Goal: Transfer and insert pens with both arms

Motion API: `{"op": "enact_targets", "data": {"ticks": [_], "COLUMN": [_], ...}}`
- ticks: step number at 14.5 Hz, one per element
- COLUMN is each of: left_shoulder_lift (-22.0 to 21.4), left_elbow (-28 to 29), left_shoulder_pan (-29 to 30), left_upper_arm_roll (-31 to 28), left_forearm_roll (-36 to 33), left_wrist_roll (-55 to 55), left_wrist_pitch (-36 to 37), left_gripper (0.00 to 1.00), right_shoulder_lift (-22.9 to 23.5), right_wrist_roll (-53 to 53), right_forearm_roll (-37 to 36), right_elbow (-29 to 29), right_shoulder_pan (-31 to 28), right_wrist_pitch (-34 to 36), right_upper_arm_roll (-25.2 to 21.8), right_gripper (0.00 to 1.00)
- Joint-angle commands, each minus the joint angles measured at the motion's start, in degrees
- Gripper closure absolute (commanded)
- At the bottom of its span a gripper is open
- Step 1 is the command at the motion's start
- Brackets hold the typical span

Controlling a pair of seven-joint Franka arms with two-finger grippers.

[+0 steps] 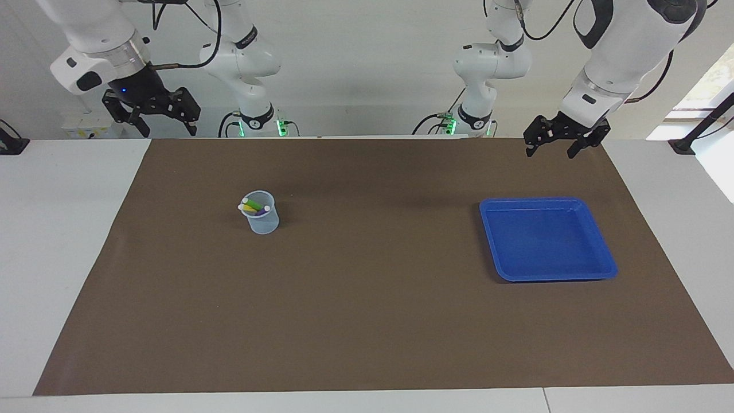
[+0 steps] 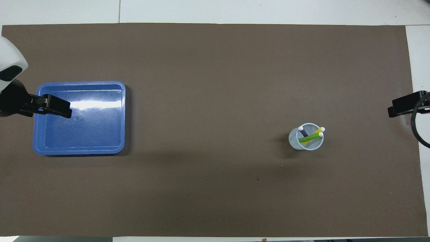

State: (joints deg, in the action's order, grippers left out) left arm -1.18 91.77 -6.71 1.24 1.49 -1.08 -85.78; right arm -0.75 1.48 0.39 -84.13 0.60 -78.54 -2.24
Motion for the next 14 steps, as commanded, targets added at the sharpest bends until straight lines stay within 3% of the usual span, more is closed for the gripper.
{"op": "enact_targets", "data": {"ticks": [1, 14], "left_shoulder_lift": [-0.49, -0.84], "left_elbow": [-0.72, -0.45], "left_shoulder_pan": [-0.32, 0.29], "left_upper_arm_roll": [-0.88, -1.15], "left_forearm_roll": [0.45, 0.45], "left_wrist_roll": [-0.59, -0.59], "left_wrist_pitch": [1.05, 0.53], "left_gripper": [0.0, 0.0], "right_shoulder_lift": [0.48, -0.31], "right_wrist_roll": [-0.69, -0.78], "right_forearm_roll": [0.4, 0.23], "right_elbow": [0.9, -0.95], "right_shoulder_pan": [-1.12, -1.65], "right_wrist_pitch": [1.11, 0.41], "right_upper_arm_roll": [0.57, 0.39], "right_gripper": [0.0, 0.0]}}
